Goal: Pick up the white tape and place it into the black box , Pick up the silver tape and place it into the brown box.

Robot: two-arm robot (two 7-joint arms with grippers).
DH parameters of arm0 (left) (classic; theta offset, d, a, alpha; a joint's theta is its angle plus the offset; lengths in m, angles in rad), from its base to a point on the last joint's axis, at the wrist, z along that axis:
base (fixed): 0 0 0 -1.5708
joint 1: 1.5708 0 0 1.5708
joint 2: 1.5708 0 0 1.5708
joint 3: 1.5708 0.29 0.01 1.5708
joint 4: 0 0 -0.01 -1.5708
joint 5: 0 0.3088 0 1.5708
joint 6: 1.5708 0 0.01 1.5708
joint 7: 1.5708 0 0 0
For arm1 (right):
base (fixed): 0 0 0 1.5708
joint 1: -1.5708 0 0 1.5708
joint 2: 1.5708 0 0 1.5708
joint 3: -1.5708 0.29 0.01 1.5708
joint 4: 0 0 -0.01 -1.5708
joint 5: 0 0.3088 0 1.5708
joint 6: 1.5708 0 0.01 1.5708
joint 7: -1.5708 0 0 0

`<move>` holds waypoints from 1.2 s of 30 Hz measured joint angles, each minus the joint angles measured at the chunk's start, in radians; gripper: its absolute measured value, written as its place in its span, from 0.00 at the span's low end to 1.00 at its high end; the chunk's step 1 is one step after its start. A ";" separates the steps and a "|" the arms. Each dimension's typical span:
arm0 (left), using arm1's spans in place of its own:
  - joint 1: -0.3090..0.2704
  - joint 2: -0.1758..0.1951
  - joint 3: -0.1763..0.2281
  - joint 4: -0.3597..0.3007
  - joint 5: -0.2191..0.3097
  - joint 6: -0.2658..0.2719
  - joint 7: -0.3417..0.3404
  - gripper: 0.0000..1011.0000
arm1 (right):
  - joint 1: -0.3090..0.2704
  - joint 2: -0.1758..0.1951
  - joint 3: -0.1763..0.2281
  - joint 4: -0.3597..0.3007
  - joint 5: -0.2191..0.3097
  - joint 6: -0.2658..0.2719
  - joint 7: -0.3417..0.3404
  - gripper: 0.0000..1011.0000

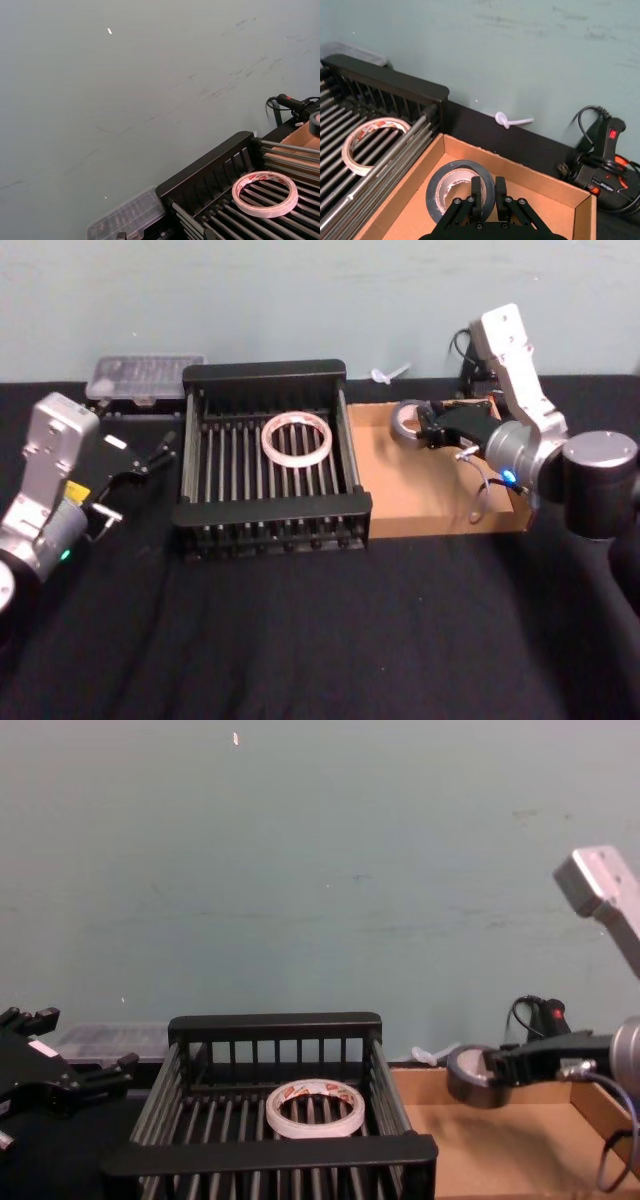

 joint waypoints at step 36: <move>0.000 0.000 0.000 0.000 0.000 0.000 0.000 0.99 | 0.011 -0.009 -0.004 0.022 -0.014 0.005 0.003 0.78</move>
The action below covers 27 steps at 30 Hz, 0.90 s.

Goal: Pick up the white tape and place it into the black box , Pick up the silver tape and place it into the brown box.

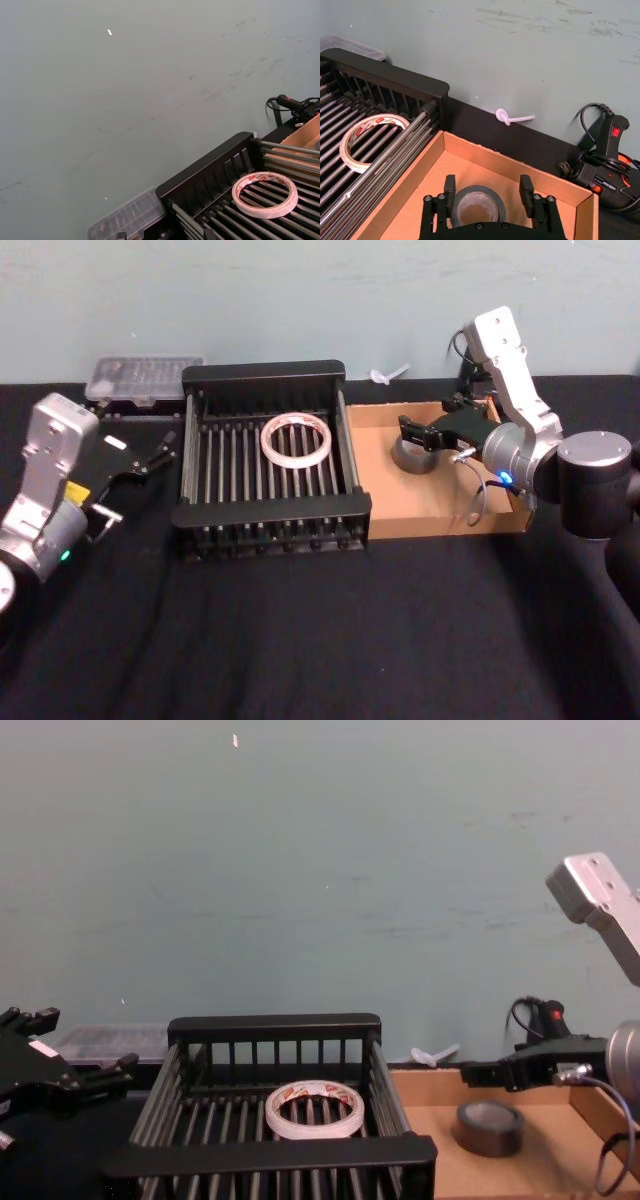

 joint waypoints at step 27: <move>0.000 0.000 0.000 0.000 0.000 0.000 0.000 0.99 | -0.087 0.022 0.060 -0.134 0.002 -0.055 0.016 0.99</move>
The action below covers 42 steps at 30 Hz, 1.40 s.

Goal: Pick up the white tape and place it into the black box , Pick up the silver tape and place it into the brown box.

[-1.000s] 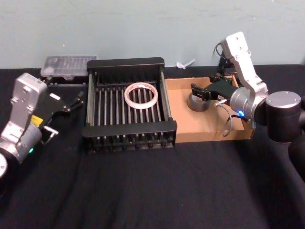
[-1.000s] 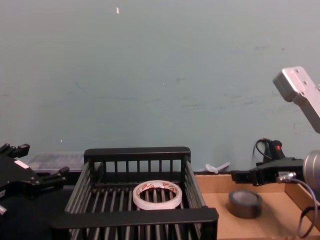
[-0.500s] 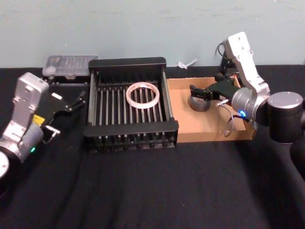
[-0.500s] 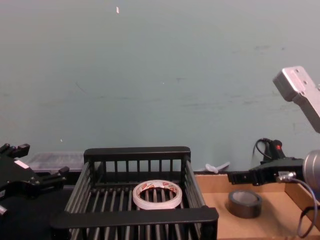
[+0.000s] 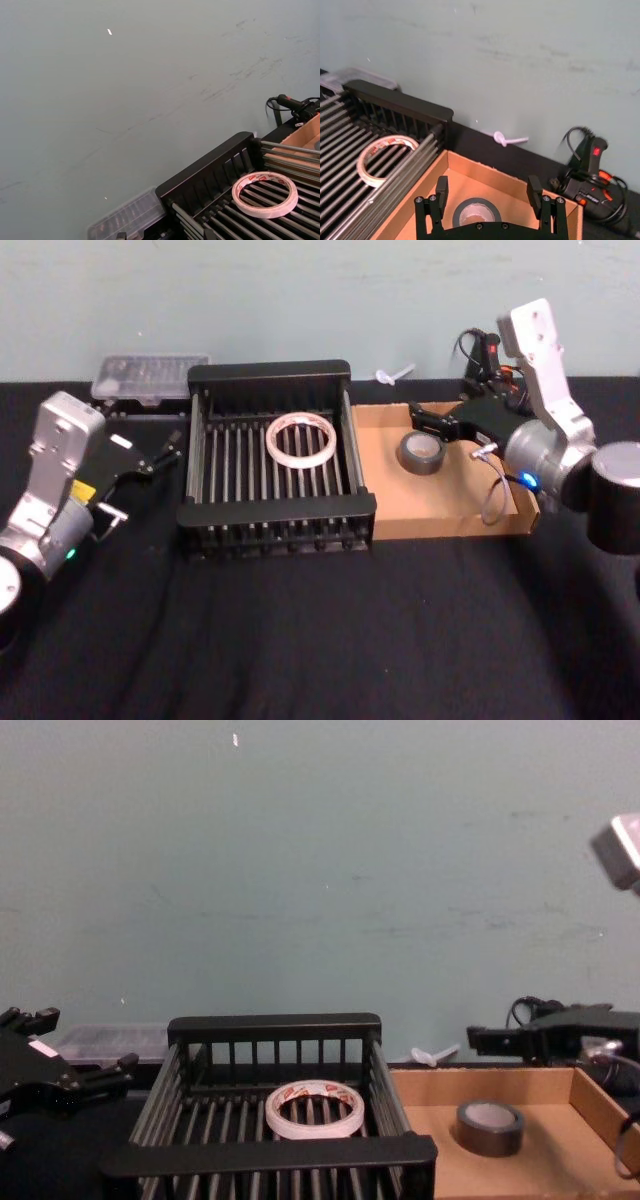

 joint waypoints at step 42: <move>0.000 0.000 0.000 0.000 0.000 0.000 0.000 0.99 | -0.437 0.068 0.133 -0.297 -0.067 -0.318 -0.023 0.99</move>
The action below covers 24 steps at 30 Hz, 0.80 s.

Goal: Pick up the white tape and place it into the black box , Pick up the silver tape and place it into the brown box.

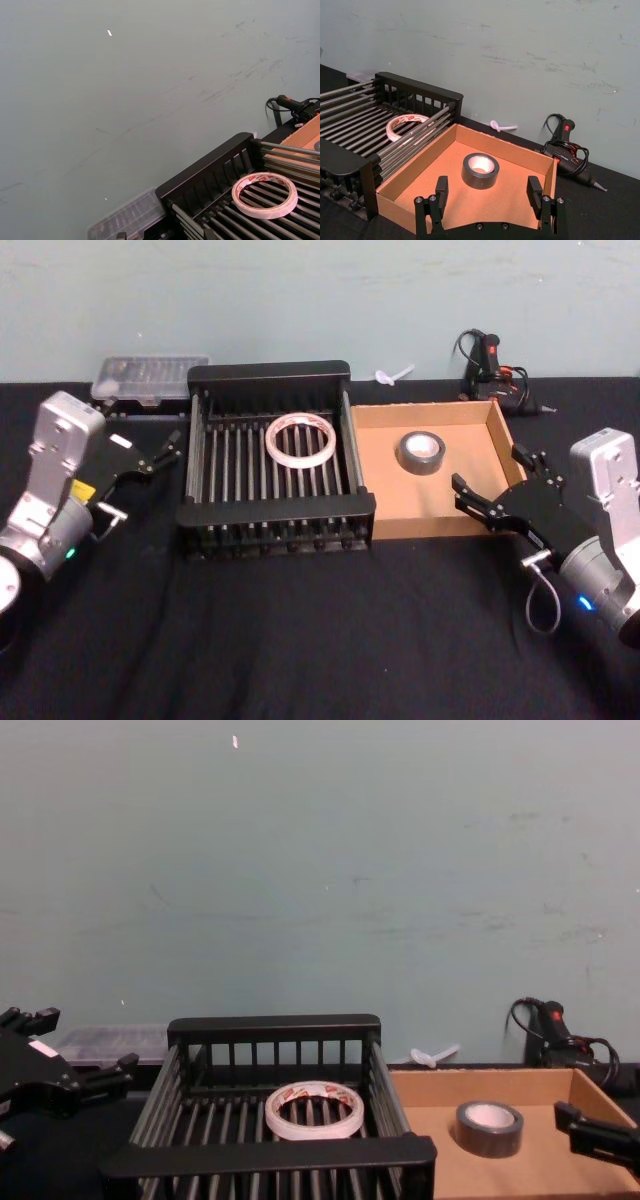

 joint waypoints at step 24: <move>0.000 0.000 0.000 0.000 0.000 0.000 0.000 0.99 | 0.000 0.002 -0.001 -0.002 0.003 0.002 0.001 0.99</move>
